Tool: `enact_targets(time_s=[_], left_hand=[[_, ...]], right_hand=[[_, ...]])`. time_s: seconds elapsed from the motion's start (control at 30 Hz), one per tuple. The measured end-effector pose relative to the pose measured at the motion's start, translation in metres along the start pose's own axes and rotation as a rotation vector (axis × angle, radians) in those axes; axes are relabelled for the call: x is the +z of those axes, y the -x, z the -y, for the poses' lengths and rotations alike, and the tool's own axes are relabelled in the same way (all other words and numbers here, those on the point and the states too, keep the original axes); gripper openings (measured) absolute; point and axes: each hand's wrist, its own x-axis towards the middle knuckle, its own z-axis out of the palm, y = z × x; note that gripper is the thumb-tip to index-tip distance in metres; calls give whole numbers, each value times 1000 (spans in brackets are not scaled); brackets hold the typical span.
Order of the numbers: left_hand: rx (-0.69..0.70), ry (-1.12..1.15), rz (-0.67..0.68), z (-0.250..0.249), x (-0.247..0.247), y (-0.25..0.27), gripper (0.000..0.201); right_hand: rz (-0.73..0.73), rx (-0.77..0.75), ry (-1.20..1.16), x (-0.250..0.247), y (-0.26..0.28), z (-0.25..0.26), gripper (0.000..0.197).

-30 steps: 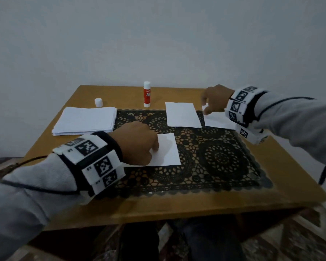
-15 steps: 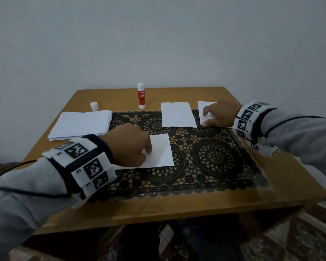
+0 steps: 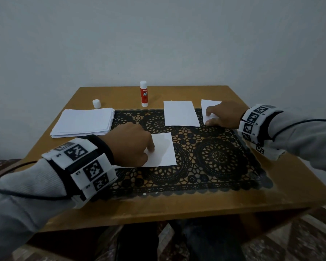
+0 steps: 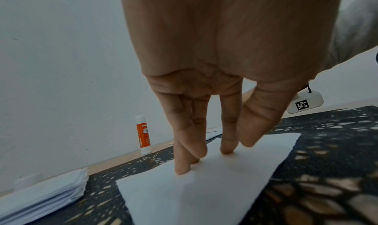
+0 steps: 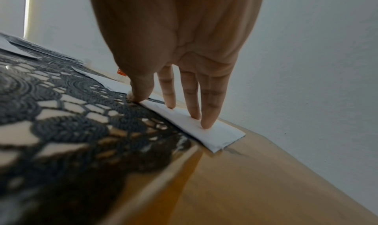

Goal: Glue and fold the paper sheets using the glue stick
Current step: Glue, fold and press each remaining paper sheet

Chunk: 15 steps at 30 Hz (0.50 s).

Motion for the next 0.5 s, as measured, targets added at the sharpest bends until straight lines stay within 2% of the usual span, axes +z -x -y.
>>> enact_targets(time_s=[0.13,0.23,0.3,0.4,0.5], left_hand=[[-8,8,-8,0,1,1,43],[-5,5,-5,0,0,0,43],[2,1,-12,0,0,0,42],[-3,-5,-21,-1,1,-1,41],[-5,-4,-19,-1,1,0,41]], right_hand=[[-3,68,-173,2,-2,-6,45],[-59,252,-372,-4,-5,-23,44],[-36,379,-373,-8,-6,-35,32],[7,494,-459,-7,-6,-42,45],[57,482,-419,-7,-5,-39,53]])
